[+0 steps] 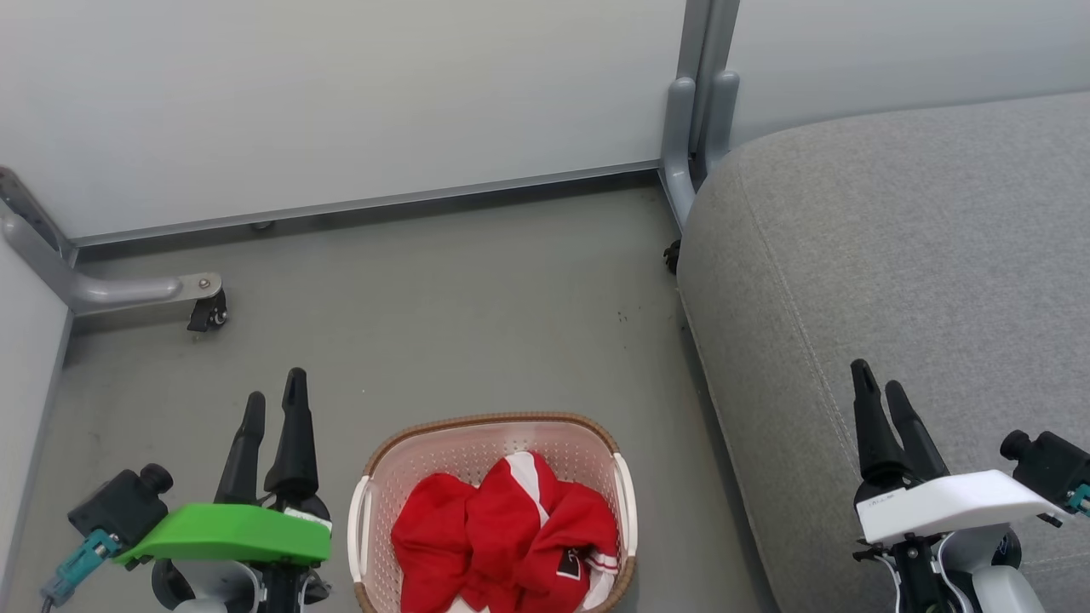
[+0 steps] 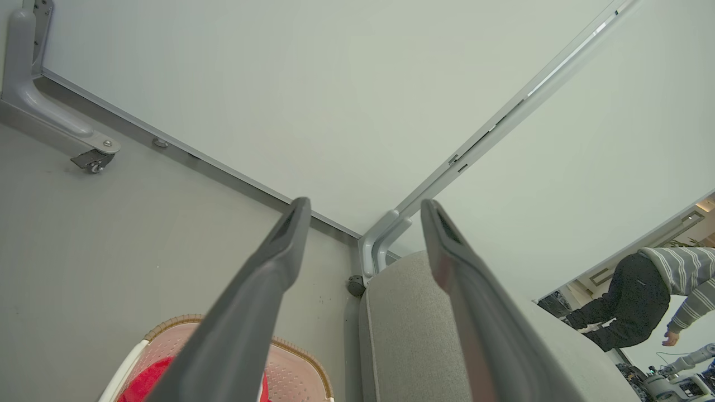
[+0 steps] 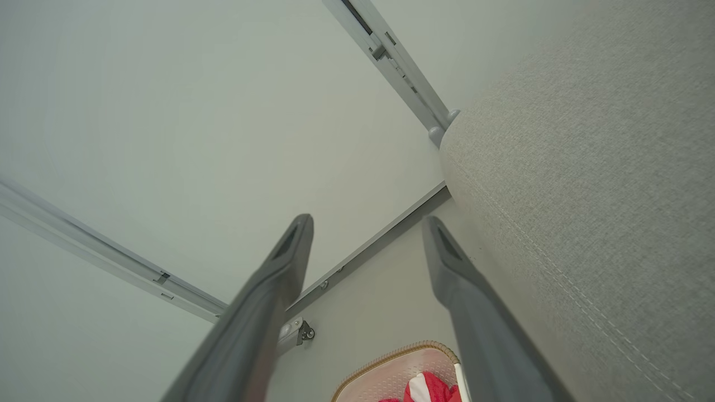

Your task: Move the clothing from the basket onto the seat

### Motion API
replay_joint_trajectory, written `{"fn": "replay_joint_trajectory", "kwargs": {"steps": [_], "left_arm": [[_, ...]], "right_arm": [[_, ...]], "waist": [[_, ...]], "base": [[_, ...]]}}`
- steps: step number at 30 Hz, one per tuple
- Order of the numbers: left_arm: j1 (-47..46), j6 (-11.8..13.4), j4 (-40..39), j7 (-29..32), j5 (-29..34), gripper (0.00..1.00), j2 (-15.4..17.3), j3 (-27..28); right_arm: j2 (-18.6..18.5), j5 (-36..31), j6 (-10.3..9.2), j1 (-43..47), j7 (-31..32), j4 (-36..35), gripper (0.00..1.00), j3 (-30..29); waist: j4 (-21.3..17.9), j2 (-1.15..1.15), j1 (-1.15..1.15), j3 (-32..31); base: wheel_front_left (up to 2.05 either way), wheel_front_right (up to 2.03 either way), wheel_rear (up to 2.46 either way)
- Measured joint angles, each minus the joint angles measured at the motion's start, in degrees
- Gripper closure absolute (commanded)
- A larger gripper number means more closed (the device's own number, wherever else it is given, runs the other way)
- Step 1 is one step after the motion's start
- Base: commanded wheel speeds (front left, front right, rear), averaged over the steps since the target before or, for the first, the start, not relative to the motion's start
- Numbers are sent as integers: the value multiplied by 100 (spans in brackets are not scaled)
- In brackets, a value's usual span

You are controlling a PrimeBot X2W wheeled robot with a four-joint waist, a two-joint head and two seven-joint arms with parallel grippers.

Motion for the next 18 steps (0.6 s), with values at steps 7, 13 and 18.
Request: {"fn": "replay_joint_trajectory", "kwargs": {"steps": [7, 13, 18], "left_arm": [[4, 33, -67, -121, 524, 0, 2, -56], [5, 33, -123, -222, 969, 0, 3, -167], [7, 33, -145, -297, 1284, 0, 4, -221]], "right_arm": [[-4, -532, 0, 12, -113, -104, 0, 43], [-10, -980, 0, 29, -226, -188, 0, 98], [-12, -1317, 1, 68, -308, -256, 0, 152]], "waist": [[-5, 0, 0, 11], [-8, 0, 0, 9], [-3, 0, 0, 8]], "base": [[0, 0, 0], [0, 0, 0], [0, 0, 0]]}}
